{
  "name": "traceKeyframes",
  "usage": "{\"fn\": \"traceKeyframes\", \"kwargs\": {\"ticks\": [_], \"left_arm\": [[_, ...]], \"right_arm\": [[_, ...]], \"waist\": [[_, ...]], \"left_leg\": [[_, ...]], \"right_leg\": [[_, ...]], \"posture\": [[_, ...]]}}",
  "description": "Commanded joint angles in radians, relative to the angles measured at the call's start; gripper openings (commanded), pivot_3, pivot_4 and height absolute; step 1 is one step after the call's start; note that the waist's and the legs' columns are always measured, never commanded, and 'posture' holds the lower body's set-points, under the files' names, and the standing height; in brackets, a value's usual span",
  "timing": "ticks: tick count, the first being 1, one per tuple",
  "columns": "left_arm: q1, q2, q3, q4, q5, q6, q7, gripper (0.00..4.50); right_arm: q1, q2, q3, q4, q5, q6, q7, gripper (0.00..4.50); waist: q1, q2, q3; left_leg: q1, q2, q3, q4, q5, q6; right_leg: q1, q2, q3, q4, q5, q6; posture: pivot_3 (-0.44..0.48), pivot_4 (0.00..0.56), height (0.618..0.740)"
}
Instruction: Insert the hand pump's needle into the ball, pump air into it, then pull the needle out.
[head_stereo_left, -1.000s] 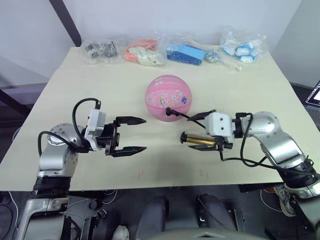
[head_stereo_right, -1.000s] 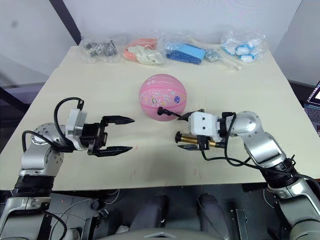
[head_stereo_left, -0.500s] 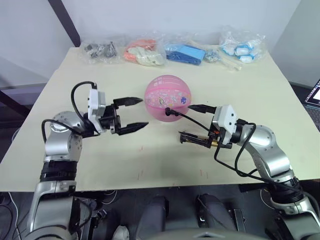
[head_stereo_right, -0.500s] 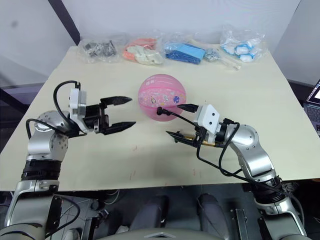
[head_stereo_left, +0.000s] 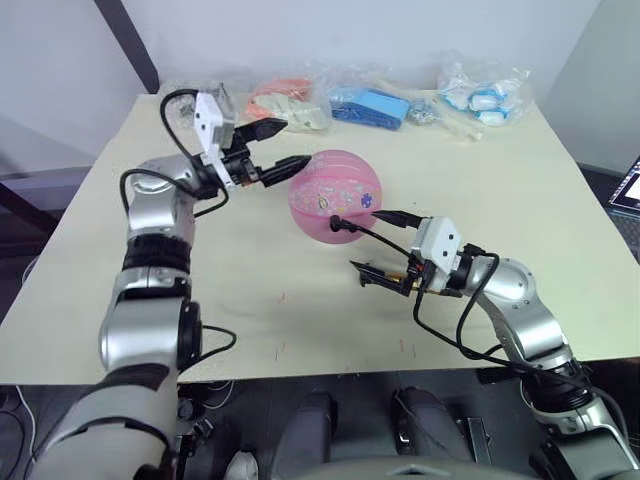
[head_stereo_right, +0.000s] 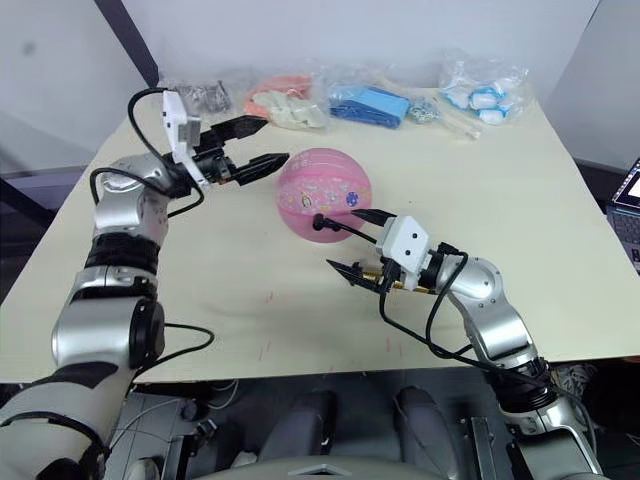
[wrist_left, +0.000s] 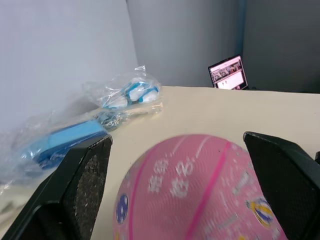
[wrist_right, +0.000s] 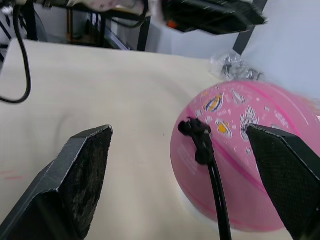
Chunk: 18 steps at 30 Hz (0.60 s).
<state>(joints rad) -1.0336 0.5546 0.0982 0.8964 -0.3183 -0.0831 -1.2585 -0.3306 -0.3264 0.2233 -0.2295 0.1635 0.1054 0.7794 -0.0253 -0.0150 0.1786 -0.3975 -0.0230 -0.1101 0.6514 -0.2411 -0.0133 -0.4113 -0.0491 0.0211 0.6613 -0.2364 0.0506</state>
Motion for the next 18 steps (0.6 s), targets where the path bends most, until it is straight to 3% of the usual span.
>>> {"fn": "traceKeyframes", "kwargs": {"ticks": [1, 9, 18], "left_arm": [[-0.070, -0.018, -0.021, 0.097, 0.063, -0.084, 0.009, 4.50], [-0.129, -0.065, -0.044, 0.246, 0.159, -0.151, 0.049, 4.50], [-0.141, -0.083, -0.054, 0.307, 0.219, -0.162, 0.100, 4.50]], "right_arm": [[-0.007, 0.047, -0.005, -0.025, 0.007, -0.019, -0.058, 4.47], [-0.003, 0.137, -0.042, -0.034, 0.024, -0.027, -0.170, 4.47], [-0.004, 0.147, -0.055, -0.069, 0.060, -0.010, -0.186, 4.47]], "waist": [[-0.009, 0.000, 0.000], [-0.018, 0.000, 0.000], [-0.018, 0.000, 0.000]], "left_leg": [[0.000, 0.000, 0.000, 0.000, 0.000, 0.000], [0.000, 0.000, -0.001, 0.000, 0.000, 0.000], [0.000, 0.000, -0.001, 0.000, 0.000, 0.000]], "right_leg": [[0.000, 0.000, 0.000, 0.000, 0.000, 0.000], [0.000, 0.000, 0.000, 0.001, 0.000, 0.000], [0.000, 0.000, 0.000, 0.002, 0.000, 0.000]], "posture": [[0.000, 0.150, 0.740], [0.000, 0.150, 0.740], [0.000, 0.150, 0.740]]}}
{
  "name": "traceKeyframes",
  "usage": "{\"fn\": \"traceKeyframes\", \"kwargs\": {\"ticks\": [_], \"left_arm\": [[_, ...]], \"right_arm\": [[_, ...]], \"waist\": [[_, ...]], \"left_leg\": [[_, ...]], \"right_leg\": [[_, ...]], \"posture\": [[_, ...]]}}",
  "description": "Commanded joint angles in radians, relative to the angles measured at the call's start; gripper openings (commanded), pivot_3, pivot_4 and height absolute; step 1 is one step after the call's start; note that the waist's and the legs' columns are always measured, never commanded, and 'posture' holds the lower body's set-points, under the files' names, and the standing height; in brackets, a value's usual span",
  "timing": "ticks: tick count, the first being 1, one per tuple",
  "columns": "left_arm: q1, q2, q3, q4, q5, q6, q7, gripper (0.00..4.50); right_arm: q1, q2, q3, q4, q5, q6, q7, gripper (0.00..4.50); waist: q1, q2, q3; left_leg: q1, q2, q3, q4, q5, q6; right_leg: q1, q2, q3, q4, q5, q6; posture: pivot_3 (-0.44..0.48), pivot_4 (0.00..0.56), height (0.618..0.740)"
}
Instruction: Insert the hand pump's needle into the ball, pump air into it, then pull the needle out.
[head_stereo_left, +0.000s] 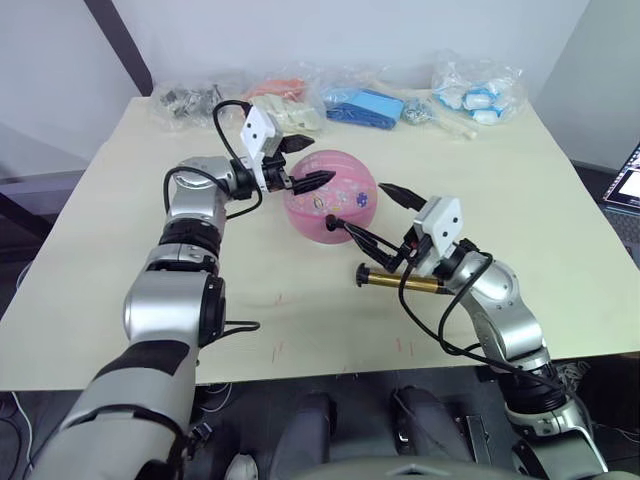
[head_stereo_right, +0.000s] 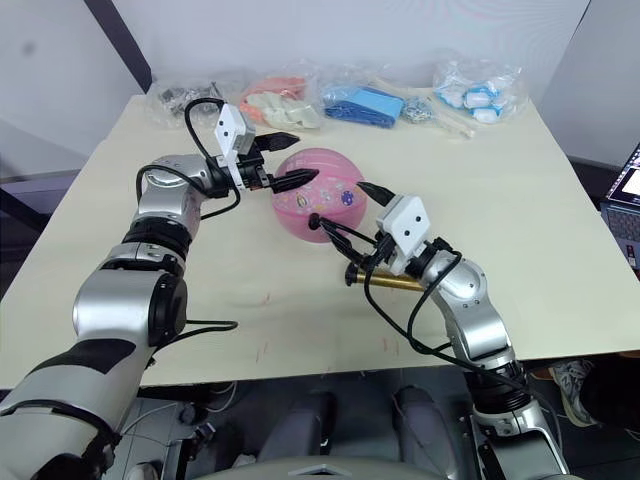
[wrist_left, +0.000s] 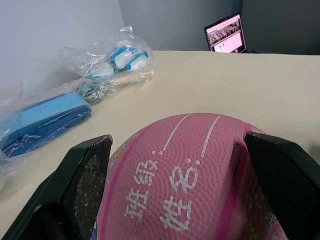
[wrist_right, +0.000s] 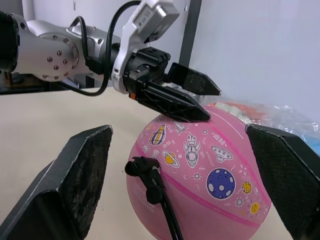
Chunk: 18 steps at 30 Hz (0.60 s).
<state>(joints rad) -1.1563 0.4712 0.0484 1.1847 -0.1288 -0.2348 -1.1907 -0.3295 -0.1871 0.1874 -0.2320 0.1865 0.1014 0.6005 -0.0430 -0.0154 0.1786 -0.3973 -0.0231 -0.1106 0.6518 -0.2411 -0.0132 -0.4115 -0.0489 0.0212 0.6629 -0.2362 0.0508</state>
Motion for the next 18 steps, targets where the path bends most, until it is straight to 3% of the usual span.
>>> {"fn": "traceKeyframes", "kwargs": {"ticks": [1, 10, 18], "left_arm": [[-0.020, -0.001, -0.002, 0.025, 0.030, -0.001, 0.036, 4.50], [0.001, -0.020, -0.021, 0.041, 0.054, 0.083, 0.006, 4.50], [0.033, -0.036, -0.035, 0.038, 0.070, 0.114, 0.012, 4.50]], "right_arm": [[-0.006, 0.002, -0.018, -0.064, 0.037, -0.006, -0.004, 4.47], [-0.030, -0.038, 0.024, -0.044, 0.010, 0.028, 0.027, 4.47], [-0.102, -0.056, 0.113, 0.024, -0.135, 0.112, -0.021, 4.47]], "waist": [[0.000, 0.000, 0.000], [0.001, -0.001, -0.001], [0.004, -0.003, -0.003]], "left_leg": [[0.000, 0.000, 0.000, 0.000, 0.000, 0.000], [0.001, 0.000, 0.000, 0.000, 0.000, 0.000], [0.002, 0.000, -0.001, 0.000, 0.000, 0.000]], "right_leg": [[0.000, 0.000, 0.000, 0.000, 0.000, 0.000], [0.001, 0.000, 0.000, 0.000, 0.000, 0.000], [0.002, 0.000, 0.000, 0.001, 0.000, 0.000]], "posture": [[0.000, 0.150, 0.740], [0.000, 0.150, 0.740], [0.000, 0.150, 0.740]]}}
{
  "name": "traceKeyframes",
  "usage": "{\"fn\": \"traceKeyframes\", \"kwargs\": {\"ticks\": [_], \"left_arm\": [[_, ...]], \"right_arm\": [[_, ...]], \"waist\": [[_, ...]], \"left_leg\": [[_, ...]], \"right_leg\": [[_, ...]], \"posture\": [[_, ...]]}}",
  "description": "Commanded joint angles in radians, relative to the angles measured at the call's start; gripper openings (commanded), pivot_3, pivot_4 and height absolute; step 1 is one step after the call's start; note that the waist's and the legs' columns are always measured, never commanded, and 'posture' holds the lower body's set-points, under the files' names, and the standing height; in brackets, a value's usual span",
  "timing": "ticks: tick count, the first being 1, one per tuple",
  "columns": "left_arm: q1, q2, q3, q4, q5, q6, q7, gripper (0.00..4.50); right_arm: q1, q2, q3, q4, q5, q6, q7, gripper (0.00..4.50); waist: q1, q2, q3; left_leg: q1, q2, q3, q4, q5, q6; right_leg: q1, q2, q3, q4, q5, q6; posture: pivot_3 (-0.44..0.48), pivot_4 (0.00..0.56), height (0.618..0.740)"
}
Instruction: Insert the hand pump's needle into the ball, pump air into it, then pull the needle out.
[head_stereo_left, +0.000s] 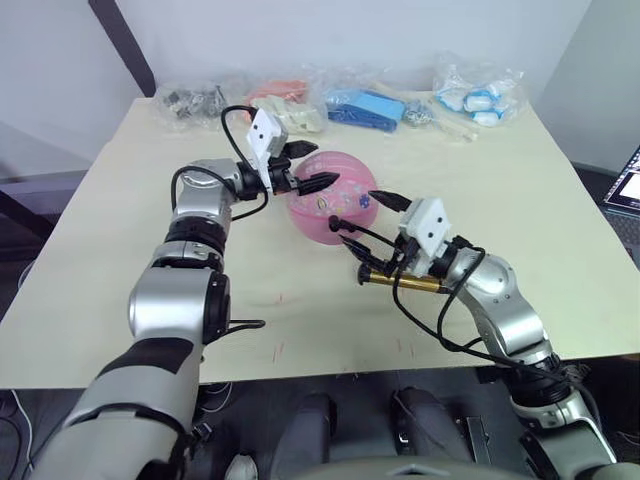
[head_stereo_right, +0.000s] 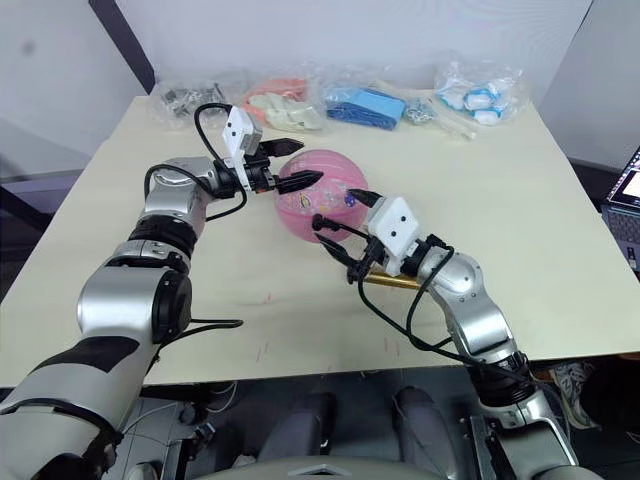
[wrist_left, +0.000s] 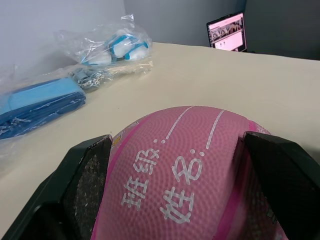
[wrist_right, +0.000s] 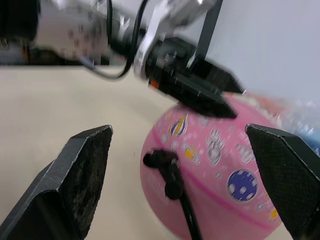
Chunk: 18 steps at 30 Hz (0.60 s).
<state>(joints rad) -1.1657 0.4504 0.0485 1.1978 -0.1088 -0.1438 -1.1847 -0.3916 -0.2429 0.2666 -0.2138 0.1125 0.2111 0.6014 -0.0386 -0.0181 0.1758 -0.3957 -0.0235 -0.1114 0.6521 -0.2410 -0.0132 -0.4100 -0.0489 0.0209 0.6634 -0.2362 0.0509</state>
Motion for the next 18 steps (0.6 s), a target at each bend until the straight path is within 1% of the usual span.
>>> {"fn": "traceKeyframes", "kwargs": {"ticks": [1, 3, 7, 10, 14, 18], "left_arm": [[0.044, -0.018, -0.033, 0.025, 0.048, 0.030, 0.011, 4.50], [0.046, -0.024, -0.034, 0.025, 0.049, 0.037, 0.023, 4.50], [0.051, -0.030, -0.036, 0.023, 0.052, 0.039, 0.031, 4.50], [0.054, -0.033, -0.034, 0.023, 0.051, 0.047, 0.049, 4.50], [0.060, -0.031, -0.031, 0.024, 0.051, 0.056, 0.072, 4.50], [0.067, -0.030, -0.032, 0.023, 0.052, 0.053, 0.070, 4.50]], "right_arm": [[-0.050, 0.000, 0.048, 0.022, -0.080, -0.004, -0.022, 4.47], [-0.075, 0.013, 0.068, 0.064, -0.116, -0.022, -0.041, 4.47], [-0.122, 0.002, 0.109, 0.116, -0.216, -0.070, -0.065, 4.47], [-0.142, 0.015, 0.120, 0.122, -0.252, -0.057, -0.081, 4.47], [-0.155, -0.008, 0.157, 0.115, -0.353, -0.078, -0.099, 4.47], [-0.152, -0.015, 0.164, 0.117, -0.400, -0.075, -0.108, 4.47]], "waist": [[0.000, 0.000, 0.000], [0.001, -0.001, -0.001], [0.003, -0.001, -0.001], [0.004, -0.002, -0.003], [0.003, -0.002, -0.003], [0.004, -0.003, -0.004]], "left_leg": [[0.000, 0.000, 0.000, 0.000, 0.000, 0.000], [0.000, 0.000, 0.000, 0.000, 0.000, 0.000], [0.001, -0.001, 0.000, 0.000, 0.000, 0.000], [0.001, -0.001, -0.001, 0.000, 0.000, 0.000], [0.002, -0.001, -0.001, 0.001, 0.000, 0.000], [0.003, -0.001, -0.002, 0.001, 0.000, 0.000]], "right_leg": [[0.000, 0.000, 0.000, 0.000, 0.000, 0.000], [0.000, 0.000, 0.000, 0.000, 0.000, 0.000], [0.001, 0.000, 0.000, 0.000, 0.000, 0.000], [0.001, 0.000, 0.000, 0.000, 0.000, 0.000], [0.002, 0.000, 0.000, 0.000, 0.000, 0.000], [0.003, -0.001, -0.001, 0.000, 0.000, 0.000]], "posture": [[0.000, 0.150, 0.740], [0.000, 0.150, 0.740], [0.000, 0.150, 0.740], [0.000, 0.150, 0.740], [0.000, 0.150, 0.740], [0.000, 0.150, 0.740]]}}
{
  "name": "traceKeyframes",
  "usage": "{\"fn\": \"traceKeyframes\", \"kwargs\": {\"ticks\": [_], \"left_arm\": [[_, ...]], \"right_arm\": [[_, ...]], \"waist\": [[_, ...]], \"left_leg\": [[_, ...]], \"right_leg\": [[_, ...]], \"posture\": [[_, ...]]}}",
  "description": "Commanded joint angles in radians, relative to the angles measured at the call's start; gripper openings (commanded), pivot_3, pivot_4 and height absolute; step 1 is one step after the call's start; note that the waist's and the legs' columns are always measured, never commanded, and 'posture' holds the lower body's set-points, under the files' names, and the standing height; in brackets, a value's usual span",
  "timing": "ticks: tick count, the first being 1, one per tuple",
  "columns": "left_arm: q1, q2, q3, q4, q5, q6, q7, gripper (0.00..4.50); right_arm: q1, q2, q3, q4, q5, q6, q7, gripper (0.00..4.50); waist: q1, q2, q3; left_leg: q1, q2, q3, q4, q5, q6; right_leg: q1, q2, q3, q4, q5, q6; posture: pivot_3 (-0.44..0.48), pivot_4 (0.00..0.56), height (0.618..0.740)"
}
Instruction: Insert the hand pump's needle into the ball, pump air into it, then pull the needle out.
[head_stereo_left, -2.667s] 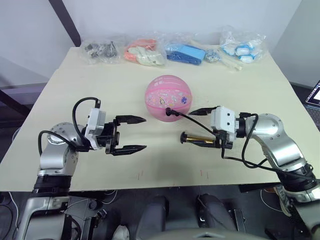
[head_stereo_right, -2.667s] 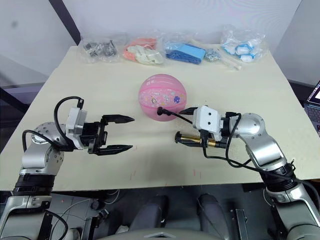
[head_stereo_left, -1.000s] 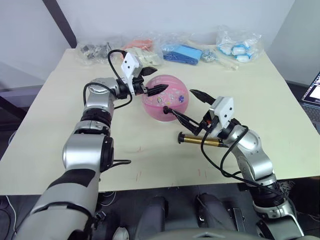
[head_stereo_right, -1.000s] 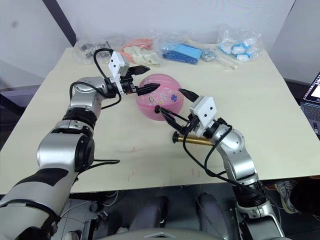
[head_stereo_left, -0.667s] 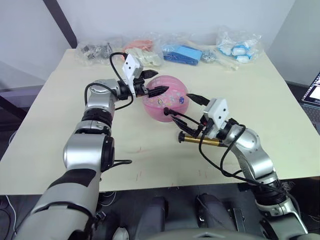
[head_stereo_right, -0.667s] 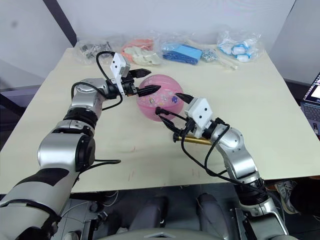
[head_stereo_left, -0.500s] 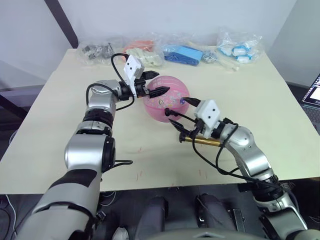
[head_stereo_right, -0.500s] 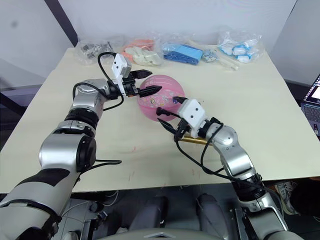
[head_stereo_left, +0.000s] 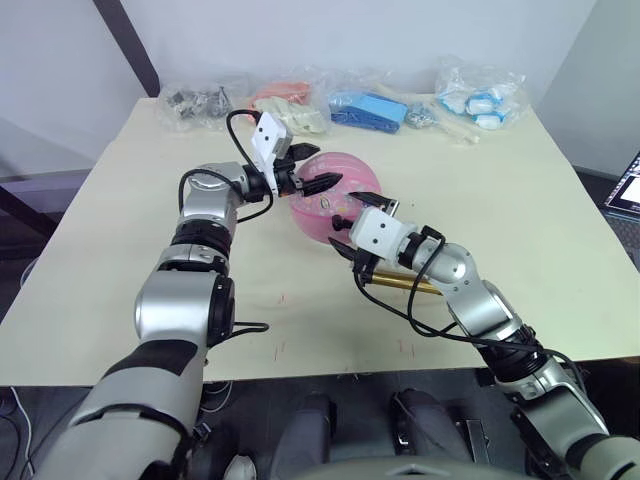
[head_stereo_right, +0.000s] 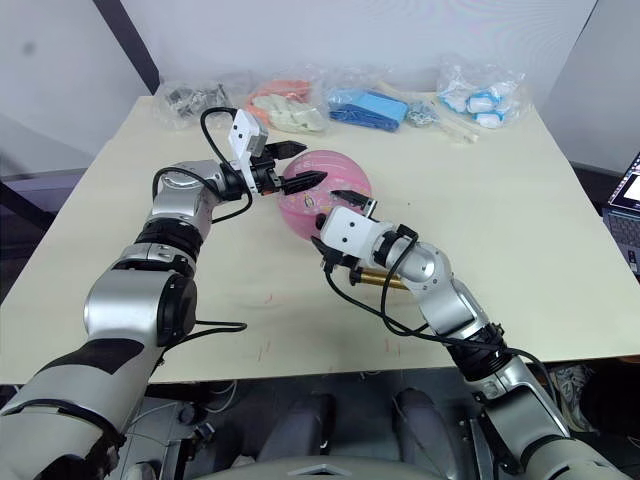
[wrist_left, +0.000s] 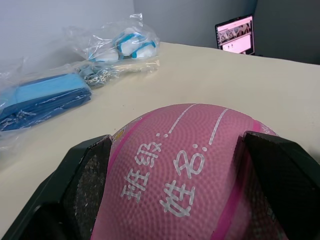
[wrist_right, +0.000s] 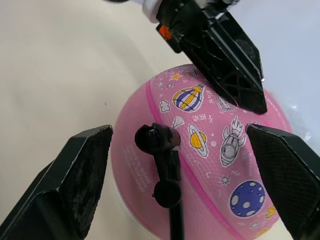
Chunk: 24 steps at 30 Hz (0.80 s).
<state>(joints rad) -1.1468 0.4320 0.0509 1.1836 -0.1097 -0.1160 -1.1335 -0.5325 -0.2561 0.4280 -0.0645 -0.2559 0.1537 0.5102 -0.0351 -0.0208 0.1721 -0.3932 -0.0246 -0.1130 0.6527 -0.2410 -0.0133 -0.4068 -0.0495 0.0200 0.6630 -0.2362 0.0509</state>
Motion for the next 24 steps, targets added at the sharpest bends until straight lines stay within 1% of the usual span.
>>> {"fn": "traceKeyframes", "kwargs": {"ticks": [1, 4, 5, 7, 9, 24], "left_arm": [[0.050, -0.012, -0.035, 0.036, 0.053, 0.025, 0.019, 4.50], [0.052, -0.012, -0.035, 0.035, 0.053, 0.025, 0.020, 4.50], [0.052, -0.013, -0.035, 0.035, 0.053, 0.024, 0.022, 4.50], [0.053, -0.013, -0.036, 0.035, 0.054, 0.021, 0.023, 4.50], [0.054, -0.014, -0.036, 0.035, 0.055, 0.020, 0.023, 4.50], [0.063, -0.015, -0.039, 0.032, 0.057, 0.013, 0.021, 4.50]], "right_arm": [[-0.009, 0.002, 0.002, -0.034, -0.037, -0.017, -0.018, 4.47], [-0.006, 0.010, 0.006, -0.036, -0.054, -0.014, -0.020, 4.47], [-0.007, 0.013, 0.008, -0.035, -0.059, -0.016, -0.020, 4.23], [-0.007, 0.014, 0.017, -0.036, -0.071, -0.017, -0.013, 3.59], [-0.007, 0.011, 0.026, -0.033, -0.082, -0.017, -0.006, 2.70], [-0.035, 0.019, 0.055, 0.006, -0.174, -0.038, -0.018, 2.70]], "waist": [[0.000, 0.000, 0.000], [-0.001, 0.000, -0.001], [-0.001, 0.000, -0.001], [-0.001, 0.000, -0.001], [-0.001, 0.000, -0.001], [-0.001, 0.000, -0.002]], "left_leg": [[0.000, 0.000, 0.000, 0.000, 0.000, 0.000], [0.001, 0.000, 0.000, 0.000, 0.000, 0.000], [0.001, 0.000, 0.000, 0.000, 0.000, 0.000], [0.001, 0.000, 0.000, 0.000, 0.000, 0.000], [0.001, 0.000, 0.000, 0.000, 0.000, 0.000], [0.001, 0.000, 0.000, 0.000, 0.000, 0.000]], "right_leg": [[0.000, 0.000, 0.000, 0.000, 0.000, 0.000], [0.000, 0.000, 0.000, 0.000, 0.000, 0.000], [0.001, 0.000, 0.000, 0.000, 0.000, 0.000], [0.001, 0.000, 0.000, 0.000, 0.000, 0.000], [0.001, 0.000, 0.000, 0.000, 0.000, 0.000], [0.001, 0.000, 0.000, 0.000, 0.000, 0.000]], "posture": [[0.000, 0.150, 0.740], [0.000, 0.150, 0.740], [0.000, 0.150, 0.740], [0.000, 0.150, 0.740], [0.000, 0.150, 0.740], [0.000, 0.150, 0.740]]}}
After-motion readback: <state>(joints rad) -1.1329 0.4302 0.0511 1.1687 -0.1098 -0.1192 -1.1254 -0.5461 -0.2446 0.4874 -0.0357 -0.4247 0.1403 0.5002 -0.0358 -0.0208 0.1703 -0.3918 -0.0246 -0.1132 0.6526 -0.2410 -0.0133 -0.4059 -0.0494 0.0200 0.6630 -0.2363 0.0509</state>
